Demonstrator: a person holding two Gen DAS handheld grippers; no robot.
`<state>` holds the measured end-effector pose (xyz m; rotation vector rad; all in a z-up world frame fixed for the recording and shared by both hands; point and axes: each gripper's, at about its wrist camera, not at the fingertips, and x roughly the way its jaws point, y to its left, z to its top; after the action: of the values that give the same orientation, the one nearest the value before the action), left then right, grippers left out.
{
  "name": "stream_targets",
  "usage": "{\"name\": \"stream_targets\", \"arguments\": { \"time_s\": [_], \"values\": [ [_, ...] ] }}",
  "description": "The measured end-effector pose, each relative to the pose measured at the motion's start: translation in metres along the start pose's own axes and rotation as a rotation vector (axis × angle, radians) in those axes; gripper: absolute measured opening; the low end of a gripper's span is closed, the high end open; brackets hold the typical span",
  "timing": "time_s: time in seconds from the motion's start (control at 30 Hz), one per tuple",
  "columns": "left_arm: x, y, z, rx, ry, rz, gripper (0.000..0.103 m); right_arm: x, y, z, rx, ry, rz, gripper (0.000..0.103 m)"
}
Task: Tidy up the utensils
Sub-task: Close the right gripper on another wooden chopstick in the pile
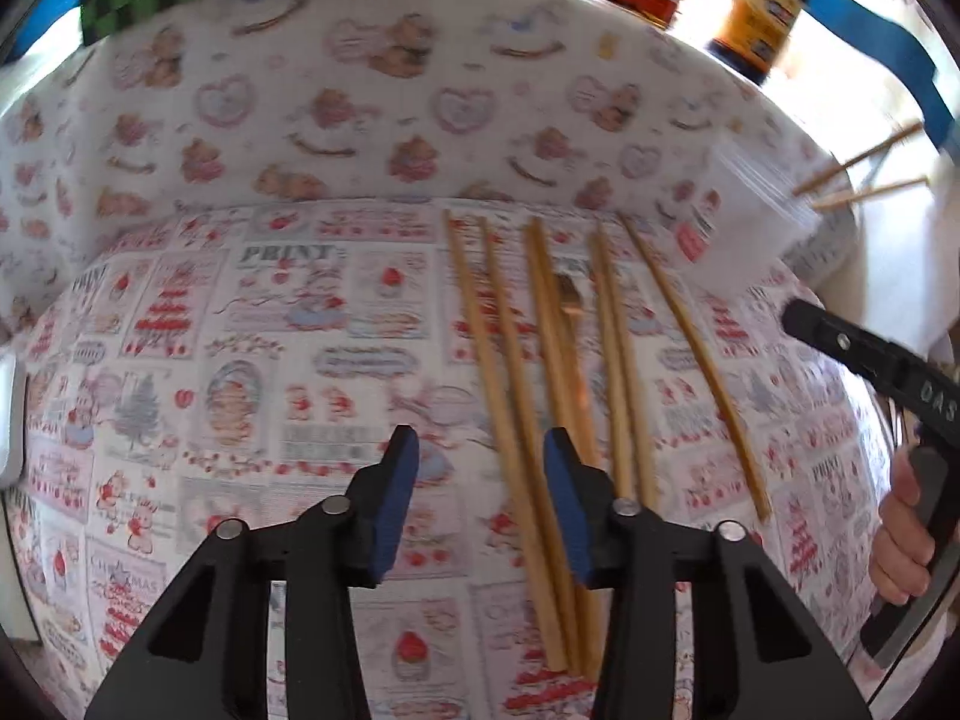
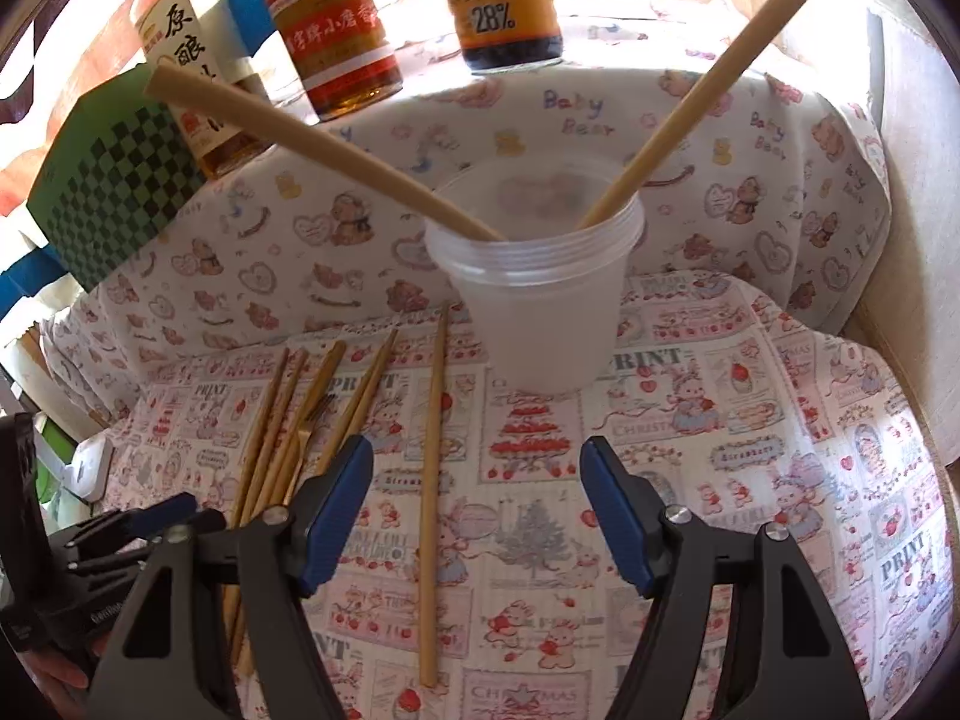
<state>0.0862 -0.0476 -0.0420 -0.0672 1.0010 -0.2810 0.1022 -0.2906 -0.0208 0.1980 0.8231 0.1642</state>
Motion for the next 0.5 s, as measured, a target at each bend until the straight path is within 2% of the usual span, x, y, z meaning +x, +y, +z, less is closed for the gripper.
{"name": "stream_targets", "arguments": {
  "time_s": [0.13,0.23,0.3,0.37,0.4,0.47,0.5],
  "values": [
    [0.001,-0.013,-0.004,0.057,0.013,0.038,0.036,-0.002,0.008,-0.004,-0.029,-0.037,0.014,0.069],
    [0.001,-0.017,-0.005,0.075,0.009,0.076,0.034,-0.004,0.010,-0.008,0.000,-0.056,0.004,0.069],
    [-0.001,-0.012,-0.006,0.038,-0.011,0.063,0.031,-0.004,0.009,-0.009,0.025,-0.052,0.021,0.062],
    [-0.003,-0.008,-0.006,0.006,-0.018,0.046,0.029,-0.001,0.008,-0.009,0.030,-0.038,0.035,0.043],
    [-0.004,-0.006,-0.006,0.002,-0.016,0.034,0.027,0.002,0.007,-0.009,0.021,-0.020,0.023,0.038],
    [-0.005,0.001,-0.007,-0.024,-0.024,0.036,0.022,0.010,0.007,-0.009,0.017,0.016,0.026,0.018],
    [-0.004,0.003,-0.007,-0.038,-0.026,0.035,0.019,0.014,0.007,-0.010,0.020,0.040,0.046,0.015]
  ]
}}
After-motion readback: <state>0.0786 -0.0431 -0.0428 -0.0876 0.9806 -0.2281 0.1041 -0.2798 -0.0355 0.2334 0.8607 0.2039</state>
